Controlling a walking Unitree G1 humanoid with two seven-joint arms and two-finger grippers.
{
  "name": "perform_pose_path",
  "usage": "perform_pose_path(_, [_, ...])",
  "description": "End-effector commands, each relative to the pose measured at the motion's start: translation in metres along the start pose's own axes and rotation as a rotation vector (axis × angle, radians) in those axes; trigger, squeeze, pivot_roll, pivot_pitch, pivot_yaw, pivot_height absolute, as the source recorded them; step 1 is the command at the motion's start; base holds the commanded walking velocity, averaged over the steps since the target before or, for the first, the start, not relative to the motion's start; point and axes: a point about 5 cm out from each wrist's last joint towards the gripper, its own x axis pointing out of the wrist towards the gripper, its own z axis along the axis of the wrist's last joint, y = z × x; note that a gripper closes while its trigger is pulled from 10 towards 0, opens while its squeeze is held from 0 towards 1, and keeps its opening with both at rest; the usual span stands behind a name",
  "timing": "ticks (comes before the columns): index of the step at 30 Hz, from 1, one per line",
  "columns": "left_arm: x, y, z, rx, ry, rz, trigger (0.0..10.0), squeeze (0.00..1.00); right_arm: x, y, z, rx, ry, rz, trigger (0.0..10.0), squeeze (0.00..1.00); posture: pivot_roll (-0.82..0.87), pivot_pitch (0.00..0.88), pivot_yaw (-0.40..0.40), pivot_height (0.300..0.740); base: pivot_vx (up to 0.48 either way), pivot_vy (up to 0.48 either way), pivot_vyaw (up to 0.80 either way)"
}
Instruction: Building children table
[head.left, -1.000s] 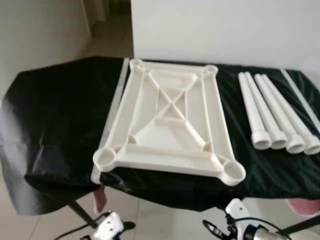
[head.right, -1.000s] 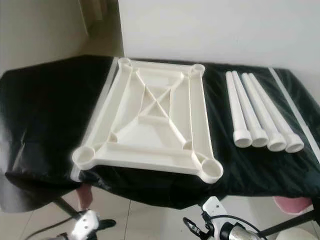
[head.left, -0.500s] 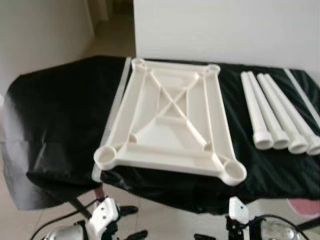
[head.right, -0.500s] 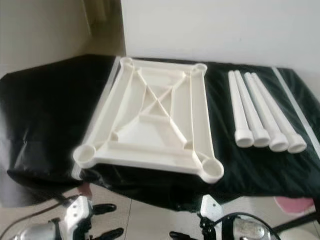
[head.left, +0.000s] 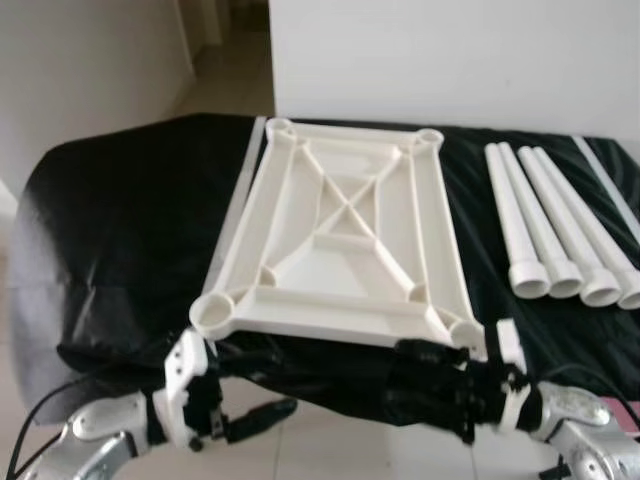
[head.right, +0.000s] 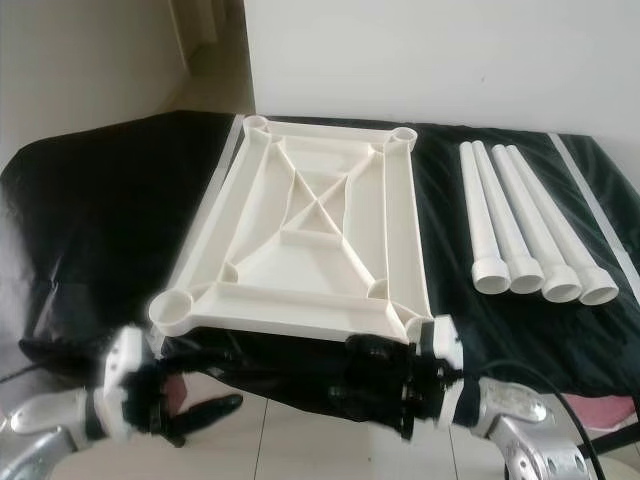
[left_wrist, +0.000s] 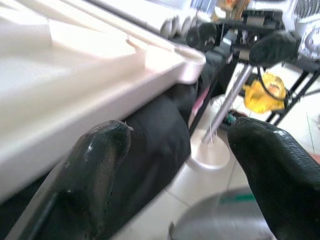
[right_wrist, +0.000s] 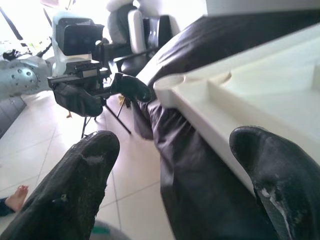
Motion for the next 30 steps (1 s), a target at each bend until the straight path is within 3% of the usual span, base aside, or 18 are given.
perform_pose_path(1, [-0.003,0.0,0.005,0.013,-0.006,-0.094,10.0,0.0,0.0,-0.007,0.011,-0.025,-0.039,-0.044,10.0,0.0,0.04,0.005,0.003,0.74,0.0,0.0,0.0])
perform_pose_path(2, [-0.003,0.009,0.01,0.031,-0.015,-0.046,10.0,0.0,0.001,-0.015,0.019,-0.053,-0.065,-0.1,10.0,0.0,0.04,0.003,0.003,0.74,0.0,0.0,0.0])
perform_pose_path(7, [-0.004,0.019,0.02,0.05,-0.036,0.008,10.0,0.0,0.003,-0.027,0.029,-0.081,-0.098,-0.183,10.0,0.0,0.03,0.002,0.003,0.74,0.0,0.0,0.0])
perform_pose_path(10, [0.006,0.049,0.036,0.076,-0.103,0.225,10.0,0.0,0.011,-0.06,0.045,-0.081,-0.225,-0.5,10.0,0.0,0.03,0.0,0.004,0.74,0.0,0.0,0.0])
perform_pose_path(11, [0.009,0.057,0.041,0.073,-0.133,0.29,10.0,0.0,0.013,-0.067,0.049,-0.079,-0.257,-0.576,10.0,0.0,0.03,0.0,0.004,0.74,0.0,0.0,0.0])
perform_pose_path(12, [0.009,0.057,0.041,0.073,-0.133,0.29,10.0,0.0,0.013,-0.067,0.049,-0.079,-0.257,-0.576,10.0,0.0,0.03,0.0,0.004,0.74,0.0,0.0,0.0])
perform_pose_path(13, [0.017,0.07,0.042,0.043,-0.12,0.385,10.0,0.0,0.014,-0.075,0.053,-0.078,-0.298,-0.688,10.0,0.0,0.03,0.0,0.003,0.74,0.0,0.0,0.0])
perform_pose_path(18, [0.025,0.082,0.041,0.037,-0.105,0.49,10.0,0.0,0.016,-0.084,0.052,-0.06,-0.302,-0.814,10.0,0.0,0.02,0.0,0.004,0.74,0.0,0.0,0.0])
perform_pose_path(20, [0.03,0.095,0.045,-0.003,-0.145,0.602,10.0,0.0,0.018,-0.089,0.051,-0.073,-0.305,-0.917,10.0,0.0,0.02,0.0,0.007,0.74,0.0,0.0,0.0])
perform_pose_path(24, [0.033,0.108,0.051,-0.012,-0.231,0.717,10.0,0.0,0.018,-0.094,0.051,-0.067,-0.335,-1.032,10.0,0.0,0.01,0.0,0.013,0.74,0.0,0.0,0.0])
perform_pose_path(30, [0.038,0.113,0.053,0.027,-0.281,0.853,10.0,0.0,0.019,-0.092,0.047,-0.107,-0.314,-1.131,10.0,0.0,0.0,0.0,0.016,0.74,0.0,0.0,0.0])
